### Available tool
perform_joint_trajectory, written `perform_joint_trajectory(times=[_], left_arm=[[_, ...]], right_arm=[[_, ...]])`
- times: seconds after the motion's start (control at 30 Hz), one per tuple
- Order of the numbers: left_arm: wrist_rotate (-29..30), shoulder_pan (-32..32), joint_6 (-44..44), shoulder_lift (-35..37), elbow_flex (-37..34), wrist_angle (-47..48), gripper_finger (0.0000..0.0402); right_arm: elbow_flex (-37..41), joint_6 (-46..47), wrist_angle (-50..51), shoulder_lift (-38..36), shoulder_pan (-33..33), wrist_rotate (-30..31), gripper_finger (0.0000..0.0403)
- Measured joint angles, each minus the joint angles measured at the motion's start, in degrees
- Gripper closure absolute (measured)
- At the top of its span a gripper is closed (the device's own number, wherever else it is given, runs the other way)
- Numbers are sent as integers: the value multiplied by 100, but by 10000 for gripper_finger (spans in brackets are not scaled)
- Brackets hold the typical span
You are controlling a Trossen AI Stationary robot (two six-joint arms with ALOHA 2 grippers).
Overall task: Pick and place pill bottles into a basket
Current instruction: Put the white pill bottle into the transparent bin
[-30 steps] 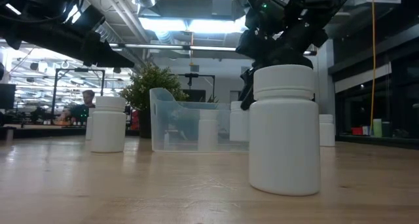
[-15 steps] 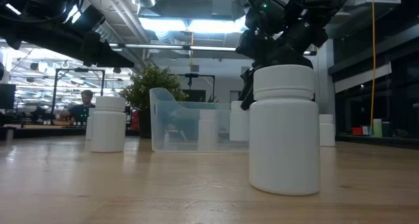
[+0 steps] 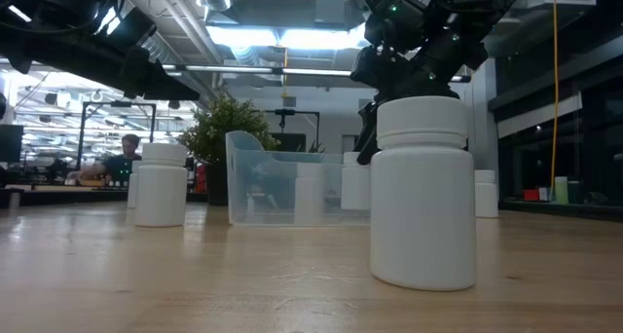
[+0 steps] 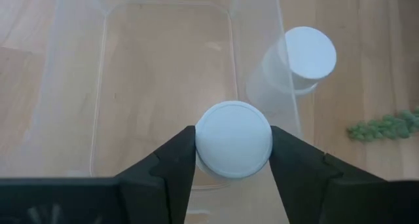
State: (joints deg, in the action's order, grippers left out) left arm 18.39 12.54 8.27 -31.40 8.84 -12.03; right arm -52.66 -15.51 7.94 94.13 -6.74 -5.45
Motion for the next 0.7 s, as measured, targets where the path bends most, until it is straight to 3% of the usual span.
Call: perform_joint_trajectory(times=[0.4, 0.7], left_arm=[[0, 0, 0, 0, 0, 0, 398], [0, 0, 0, 2, 0, 0, 398]], right_arm=[[0, 0, 0, 0, 0, 0, 245], [0, 0, -2, 0, 0, -2, 183]])
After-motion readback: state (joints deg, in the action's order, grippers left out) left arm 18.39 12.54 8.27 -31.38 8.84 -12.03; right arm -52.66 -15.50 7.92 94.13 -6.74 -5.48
